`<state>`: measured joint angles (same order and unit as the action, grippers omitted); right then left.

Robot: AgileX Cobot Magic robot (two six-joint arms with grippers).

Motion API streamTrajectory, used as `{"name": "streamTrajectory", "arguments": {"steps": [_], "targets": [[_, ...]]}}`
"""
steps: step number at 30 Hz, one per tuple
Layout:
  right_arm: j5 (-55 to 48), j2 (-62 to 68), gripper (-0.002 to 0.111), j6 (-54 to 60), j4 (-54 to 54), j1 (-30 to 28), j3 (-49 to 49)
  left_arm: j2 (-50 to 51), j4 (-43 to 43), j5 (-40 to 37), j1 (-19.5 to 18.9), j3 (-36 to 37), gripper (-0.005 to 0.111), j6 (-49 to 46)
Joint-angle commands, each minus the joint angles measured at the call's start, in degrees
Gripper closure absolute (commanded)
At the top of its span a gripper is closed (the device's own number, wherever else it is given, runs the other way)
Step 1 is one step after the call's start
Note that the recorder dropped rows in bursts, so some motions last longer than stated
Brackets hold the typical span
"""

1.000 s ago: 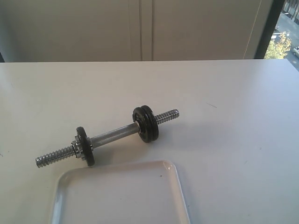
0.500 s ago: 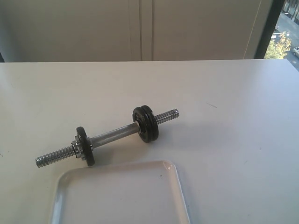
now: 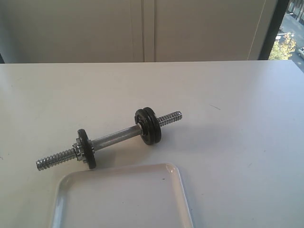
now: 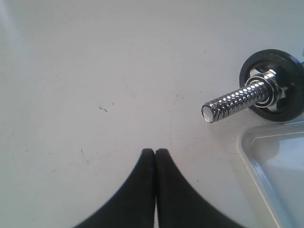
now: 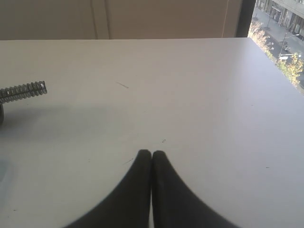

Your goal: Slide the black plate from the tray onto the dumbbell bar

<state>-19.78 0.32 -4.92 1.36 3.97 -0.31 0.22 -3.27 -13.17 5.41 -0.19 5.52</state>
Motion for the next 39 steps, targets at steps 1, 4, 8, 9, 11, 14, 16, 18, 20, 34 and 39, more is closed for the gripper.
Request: {"name": "streamTrajectory", "arguments": {"steps": [1,4,8,9,11,14,16,18,20,34,39], "targets": [[0.6,-0.3,0.108,0.0,0.4,0.1,0.3,-0.2,-0.1,-0.2,-0.1,0.2,0.107,0.5],[0.6,-0.3,0.108,0.0,0.4,0.1,0.3,-0.2,-0.1,-0.2,-0.1,0.2,0.107,0.5],[0.6,-0.3,0.108,0.0,0.4,0.1,0.3,-0.2,-0.1,-0.2,-0.1,0.2,0.107,0.5],[0.6,-0.3,0.108,0.0,0.4,0.1,0.3,-0.2,-0.1,-0.2,-0.1,0.2,0.107,0.5],[0.6,-0.3,0.108,0.0,0.4,0.1,0.3,-0.2,-0.1,-0.2,-0.1,0.2,0.107,0.5],[0.6,-0.3,0.108,0.0,0.4,0.1,0.3,-0.2,-0.1,-0.2,-0.1,0.2,0.107,0.5],[0.6,-0.3,0.108,0.0,0.4,0.1,0.3,-0.2,-0.1,-0.2,-0.1,0.2,0.107,0.5],[0.6,-0.3,0.108,0.0,0.4,0.3,0.3,-0.2,-0.1,-0.2,-0.1,0.2,0.107,0.5],[0.6,-0.3,0.108,0.0,0.4,0.9,0.3,-0.2,-0.1,-0.2,-0.1,0.2,0.107,0.5],[0.6,-0.3,0.108,0.0,0.1,2.3,0.3,-0.2,-0.1,-0.2,-0.1,0.2,0.107,0.5],[0.6,-0.3,0.108,0.0,0.1,2.3,0.3,-0.2,-0.1,-0.2,-0.1,0.2,0.107,0.5]]}}
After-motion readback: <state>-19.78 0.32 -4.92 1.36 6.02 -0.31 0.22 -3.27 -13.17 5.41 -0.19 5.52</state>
